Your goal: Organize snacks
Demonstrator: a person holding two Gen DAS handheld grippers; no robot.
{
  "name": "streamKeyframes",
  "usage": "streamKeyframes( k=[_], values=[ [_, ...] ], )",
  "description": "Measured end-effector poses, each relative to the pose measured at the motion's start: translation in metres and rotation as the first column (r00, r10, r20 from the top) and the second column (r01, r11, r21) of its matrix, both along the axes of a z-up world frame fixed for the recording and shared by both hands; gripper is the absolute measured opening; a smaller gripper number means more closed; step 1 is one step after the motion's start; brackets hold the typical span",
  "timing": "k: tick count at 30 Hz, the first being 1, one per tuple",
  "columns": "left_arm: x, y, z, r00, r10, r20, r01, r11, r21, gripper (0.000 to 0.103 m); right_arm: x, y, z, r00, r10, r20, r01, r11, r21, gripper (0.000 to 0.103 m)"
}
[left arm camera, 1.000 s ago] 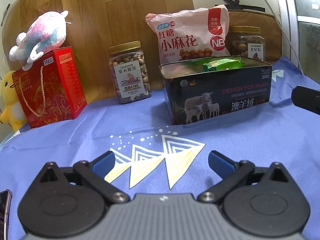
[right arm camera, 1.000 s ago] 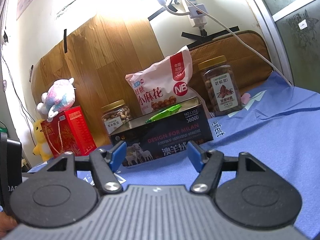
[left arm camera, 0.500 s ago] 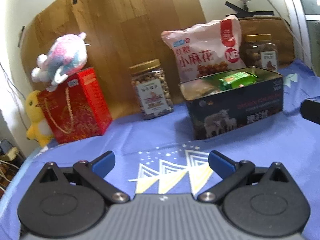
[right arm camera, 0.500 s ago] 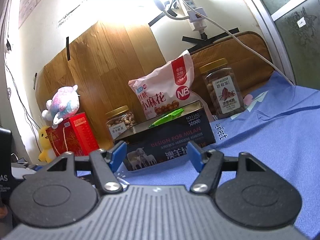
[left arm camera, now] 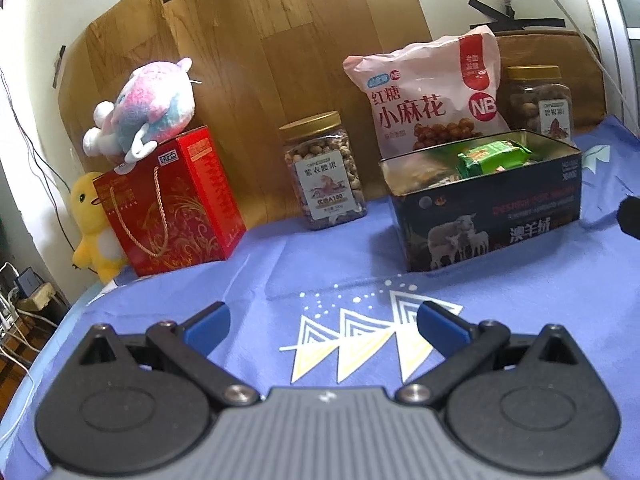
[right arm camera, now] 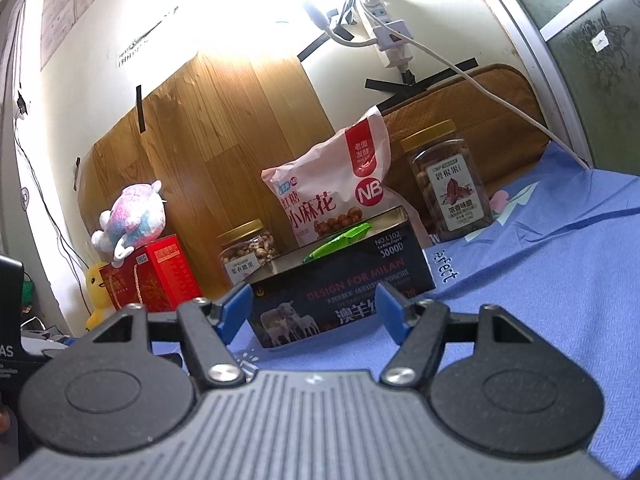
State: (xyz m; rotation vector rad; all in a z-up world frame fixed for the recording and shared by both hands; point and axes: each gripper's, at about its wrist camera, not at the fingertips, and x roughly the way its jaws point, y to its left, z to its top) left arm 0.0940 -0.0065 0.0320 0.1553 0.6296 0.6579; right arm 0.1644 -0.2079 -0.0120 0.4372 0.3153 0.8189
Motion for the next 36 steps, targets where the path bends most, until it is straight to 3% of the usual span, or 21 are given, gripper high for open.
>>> streamKeyframes(
  k=[9,36],
  values=[
    [0.000,-0.004,-0.006,0.998,-0.030,-0.047,0.028,0.999,-0.028,0.103,-0.001,0.000,0.000,1.000,-0.001,0.000,0.001,1.000,0.000,0.071],
    [0.003,0.000,-0.015,0.996,-0.030,-0.083,0.024,0.996,-0.081,0.103,-0.001,0.000,0.000,1.000,-0.003,0.001,0.003,1.000,0.002,0.072]
  ],
)
